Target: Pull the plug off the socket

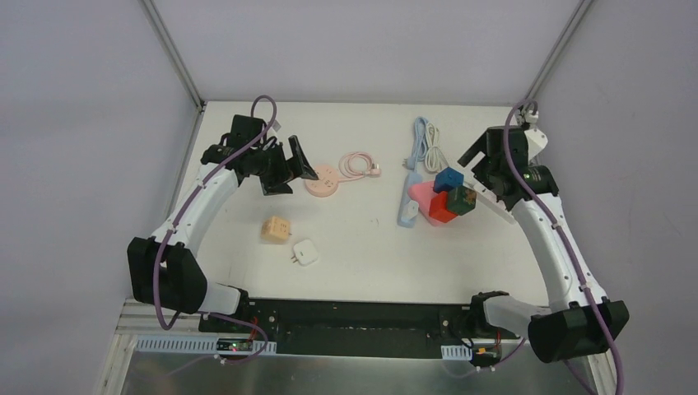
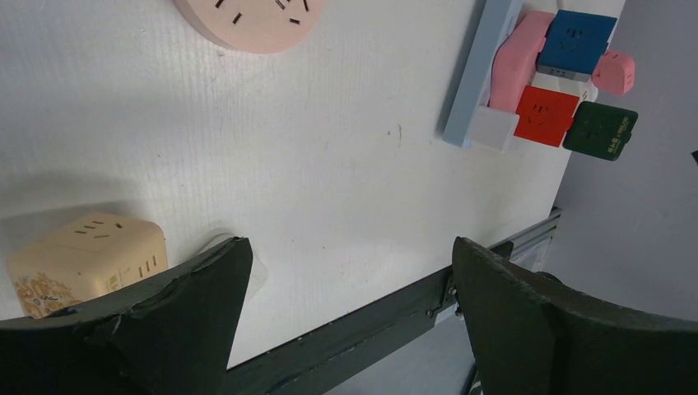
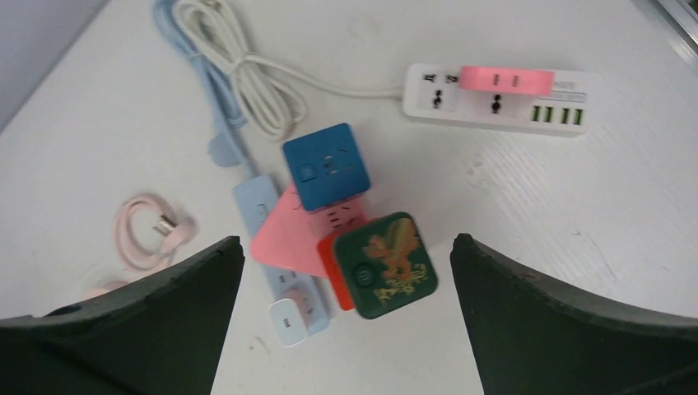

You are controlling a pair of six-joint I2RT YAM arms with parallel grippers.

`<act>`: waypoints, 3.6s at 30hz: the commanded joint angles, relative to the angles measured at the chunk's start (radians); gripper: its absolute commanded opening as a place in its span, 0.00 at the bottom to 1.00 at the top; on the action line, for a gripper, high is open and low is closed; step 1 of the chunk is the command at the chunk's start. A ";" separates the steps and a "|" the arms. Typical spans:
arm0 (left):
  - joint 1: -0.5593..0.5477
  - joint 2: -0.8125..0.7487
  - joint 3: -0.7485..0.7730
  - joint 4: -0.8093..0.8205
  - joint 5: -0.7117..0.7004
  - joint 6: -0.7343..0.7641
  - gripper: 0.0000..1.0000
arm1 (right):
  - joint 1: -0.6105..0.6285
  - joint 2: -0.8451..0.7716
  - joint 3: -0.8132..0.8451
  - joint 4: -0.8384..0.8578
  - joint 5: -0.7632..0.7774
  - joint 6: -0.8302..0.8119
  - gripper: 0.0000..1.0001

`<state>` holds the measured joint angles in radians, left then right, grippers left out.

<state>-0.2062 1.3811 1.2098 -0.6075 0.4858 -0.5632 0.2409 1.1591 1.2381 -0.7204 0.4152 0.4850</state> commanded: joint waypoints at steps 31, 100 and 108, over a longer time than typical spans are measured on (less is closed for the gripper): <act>-0.154 0.111 0.069 0.050 0.034 -0.054 0.93 | 0.109 0.122 -0.245 0.166 -0.472 -0.044 0.46; -0.538 0.714 0.289 -0.017 -0.179 0.127 0.21 | 0.271 0.145 -0.104 0.173 -0.354 -0.153 0.00; -0.537 0.713 0.265 -0.026 -0.189 0.137 0.19 | 0.157 0.138 -0.066 0.106 -0.496 0.048 0.00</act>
<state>-0.7273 2.0129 1.5681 -0.3897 0.4618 -0.5323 0.4805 1.3563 1.0966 -0.6327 0.0166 0.4427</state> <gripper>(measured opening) 0.244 0.609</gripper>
